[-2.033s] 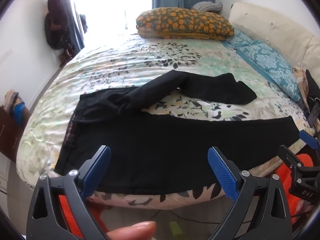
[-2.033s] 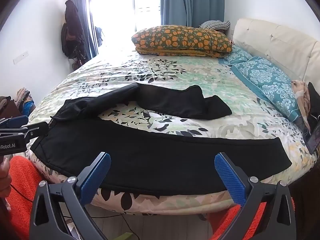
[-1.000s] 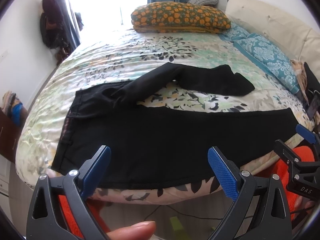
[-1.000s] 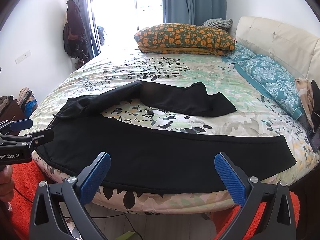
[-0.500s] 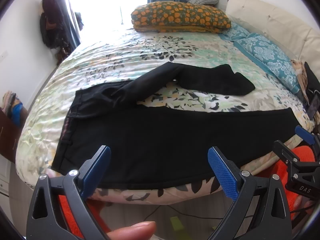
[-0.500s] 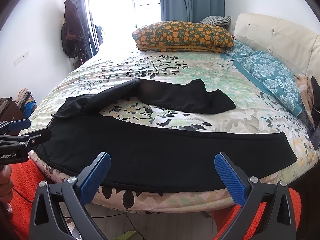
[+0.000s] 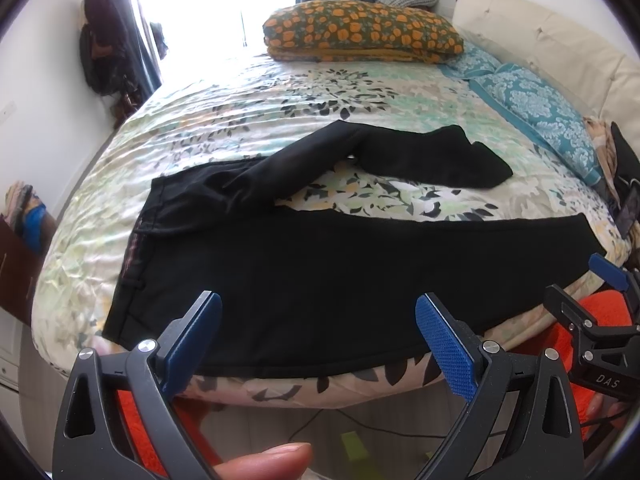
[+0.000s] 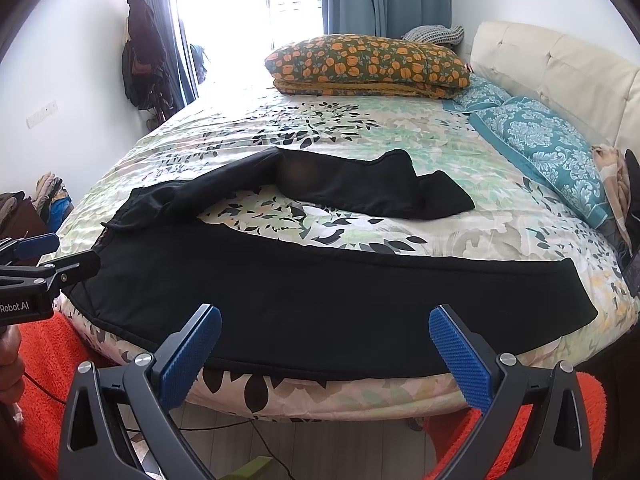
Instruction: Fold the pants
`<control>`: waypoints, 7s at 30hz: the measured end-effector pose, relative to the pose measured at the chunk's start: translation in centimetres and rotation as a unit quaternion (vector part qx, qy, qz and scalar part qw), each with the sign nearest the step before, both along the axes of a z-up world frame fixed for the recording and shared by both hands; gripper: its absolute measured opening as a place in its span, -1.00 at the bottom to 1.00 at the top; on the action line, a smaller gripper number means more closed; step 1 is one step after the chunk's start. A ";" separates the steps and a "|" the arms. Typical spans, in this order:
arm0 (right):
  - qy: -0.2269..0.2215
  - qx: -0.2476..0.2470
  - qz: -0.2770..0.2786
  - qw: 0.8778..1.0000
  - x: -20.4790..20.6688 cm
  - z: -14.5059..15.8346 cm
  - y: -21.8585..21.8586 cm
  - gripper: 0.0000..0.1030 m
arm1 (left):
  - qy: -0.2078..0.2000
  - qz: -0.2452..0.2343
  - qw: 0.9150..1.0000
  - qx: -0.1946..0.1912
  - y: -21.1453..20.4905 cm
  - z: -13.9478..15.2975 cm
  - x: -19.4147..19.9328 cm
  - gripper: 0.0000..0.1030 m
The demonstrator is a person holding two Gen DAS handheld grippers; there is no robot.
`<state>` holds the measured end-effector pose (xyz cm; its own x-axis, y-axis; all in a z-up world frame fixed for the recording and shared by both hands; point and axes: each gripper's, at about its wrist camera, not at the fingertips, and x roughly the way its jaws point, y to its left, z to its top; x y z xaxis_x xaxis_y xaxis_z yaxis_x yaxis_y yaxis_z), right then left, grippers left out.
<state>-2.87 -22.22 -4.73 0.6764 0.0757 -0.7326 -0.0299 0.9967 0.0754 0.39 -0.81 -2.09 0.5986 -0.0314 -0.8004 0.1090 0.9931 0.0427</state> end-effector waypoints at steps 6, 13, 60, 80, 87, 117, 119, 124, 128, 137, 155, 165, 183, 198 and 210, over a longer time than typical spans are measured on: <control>0.001 0.002 0.002 1.000 0.0 -0.3 0.1 1.00 | 0.001 0.000 1.000 0.001 0.0 0.0 0.0 0.91; -0.044 0.036 0.043 0.997 0.8 -0.3 -1.8 1.00 | -0.001 0.001 1.000 0.009 0.0 -0.4 0.2 0.91; 0.081 -0.189 -0.139 0.969 40.3 -12.3 -28.0 0.90 | 0.100 0.065 0.993 0.005 4.0 -7.7 13.2 0.91; 0.009 0.070 -0.041 0.997 19.8 -9.9 -12.3 0.90 | 0.204 -0.140 0.968 0.050 9.0 -19.8 41.8 0.96; 0.009 0.083 -0.042 0.996 20.5 -10.5 -13.0 0.90 | 0.242 -0.213 0.942 0.088 7.8 -19.1 41.9 0.43; 0.130 0.078 -0.033 0.988 13.6 -11.0 -10.8 0.90 | 0.154 -0.062 0.986 -0.028 0.8 -15.7 13.1 0.39; 0.149 0.062 -0.034 0.986 11.6 -12.4 -10.4 0.90 | 0.143 -0.050 0.988 0.003 -0.6 -17.0 10.9 0.42; 0.176 0.014 -0.115 0.977 9.1 -15.3 -15.1 0.90 | 0.136 -0.006 0.991 0.017 0.8 -16.1 9.8 0.47; 0.132 0.049 -0.187 0.972 7.2 -12.3 -18.3 0.90 | 0.118 0.037 0.992 -0.026 4.3 -13.3 7.4 0.44; 0.039 0.063 -0.033 0.997 1.1 -6.9 -6.4 0.96 | 0.049 0.006 0.993 -0.104 2.9 -9.0 -0.6 0.49; -0.011 -0.059 0.054 0.997 1.2 -7.7 -1.0 0.99 | 0.005 0.026 0.995 -0.096 2.7 -10.0 -1.2 0.50; -0.005 -0.061 0.057 0.996 1.7 -8.3 -0.9 0.99 | -0.001 -0.007 0.997 -0.079 1.2 -10.5 -1.4 0.50; -0.002 -0.068 0.067 0.995 1.7 -8.5 -0.4 0.99 | 0.004 -0.005 0.997 -0.077 1.3 -10.8 -1.4 0.50; -0.007 -0.062 0.063 0.996 1.7 -8.3 -0.7 0.99 | 0.005 -0.006 0.997 -0.075 1.1 -10.7 -1.5 0.51; -0.008 -0.063 0.064 0.996 1.7 -8.3 -0.7 0.99 | 0.003 -0.007 0.997 -0.074 1.1 -10.7 -1.5 0.51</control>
